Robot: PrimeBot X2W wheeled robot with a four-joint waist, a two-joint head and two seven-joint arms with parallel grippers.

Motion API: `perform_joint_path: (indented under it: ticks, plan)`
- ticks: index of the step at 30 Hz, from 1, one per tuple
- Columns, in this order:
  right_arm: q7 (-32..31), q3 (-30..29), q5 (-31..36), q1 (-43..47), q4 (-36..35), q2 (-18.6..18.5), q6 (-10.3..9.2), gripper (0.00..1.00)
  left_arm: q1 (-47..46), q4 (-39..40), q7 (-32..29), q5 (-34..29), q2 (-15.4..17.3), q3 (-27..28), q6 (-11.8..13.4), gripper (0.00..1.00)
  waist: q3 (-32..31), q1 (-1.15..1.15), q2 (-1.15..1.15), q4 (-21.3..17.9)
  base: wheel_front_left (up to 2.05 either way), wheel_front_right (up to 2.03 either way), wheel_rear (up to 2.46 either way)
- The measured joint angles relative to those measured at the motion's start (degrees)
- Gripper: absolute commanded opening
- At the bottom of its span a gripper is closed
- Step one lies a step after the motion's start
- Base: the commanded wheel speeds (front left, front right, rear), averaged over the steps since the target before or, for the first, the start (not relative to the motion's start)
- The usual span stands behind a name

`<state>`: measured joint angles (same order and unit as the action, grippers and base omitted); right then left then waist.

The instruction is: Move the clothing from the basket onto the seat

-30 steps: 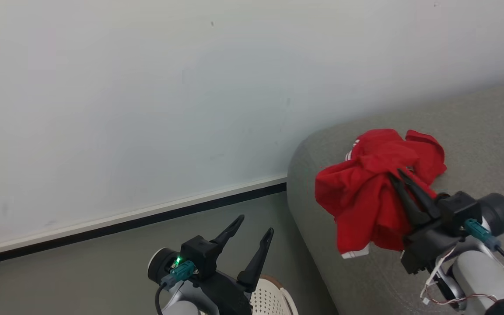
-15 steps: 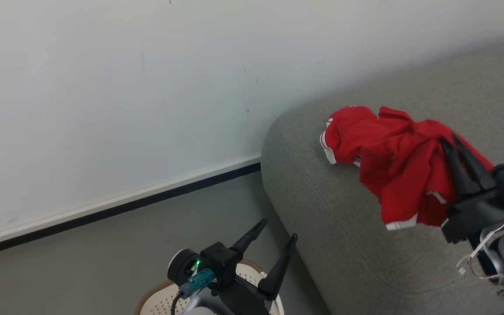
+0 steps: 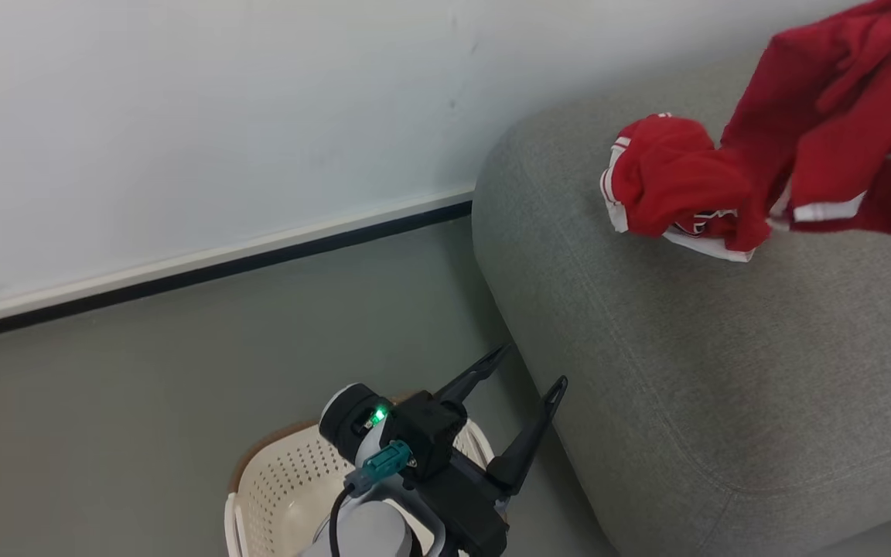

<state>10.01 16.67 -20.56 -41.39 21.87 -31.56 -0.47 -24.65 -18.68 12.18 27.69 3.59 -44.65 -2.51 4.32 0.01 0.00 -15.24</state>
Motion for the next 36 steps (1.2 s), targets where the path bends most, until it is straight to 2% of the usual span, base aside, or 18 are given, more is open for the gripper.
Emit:
perform_joint_path:
  ticks: [8,15,20,24,30,36]
  plan:
    - [-1.42,-3.47,-1.05,-10.10,7.77,-3.09,0.51,0.00,-3.15,2.05,-1.34,-1.34,0.11,-0.62,0.00,1.00,6.19,0.00,0.01,2.83,0.00,0.00,0.00]
    - [-1.97,-5.11,-0.93,-15.19,14.29,-6.75,0.96,0.00,-5.75,4.32,-2.50,-3.12,1.03,-0.22,0.57,1.00,11.95,0.01,0.01,5.50,0.00,0.00,0.00]
    - [-1.54,-5.50,-0.79,-18.29,16.66,-6.78,0.37,0.00,-7.99,6.41,-3.02,-3.78,2.14,0.93,1.29,1.00,16.28,0.01,0.01,7.03,0.00,0.00,0.00]
    - [-0.77,-5.34,-0.69,-18.75,19.44,-4.37,-0.63,0.00,-9.73,7.91,-3.08,-4.66,2.82,1.64,1.77,1.00,19.84,0.00,0.01,7.76,0.00,0.00,0.00]
    - [0.71,-3.03,-0.81,-17.28,25.47,2.02,-0.63,0.00,-11.80,7.67,-3.02,-6.05,3.61,2.32,2.00,1.00,24.32,0.01,0.01,8.16,0.00,0.00,0.00]
    - [2.45,-2.33,-1.12,-16.47,30.82,4.99,0.01,0.00,-11.90,6.15,-2.91,-6.11,4.07,2.78,2.00,1.00,25.70,0.00,0.01,7.33,0.00,0.00,0.00]
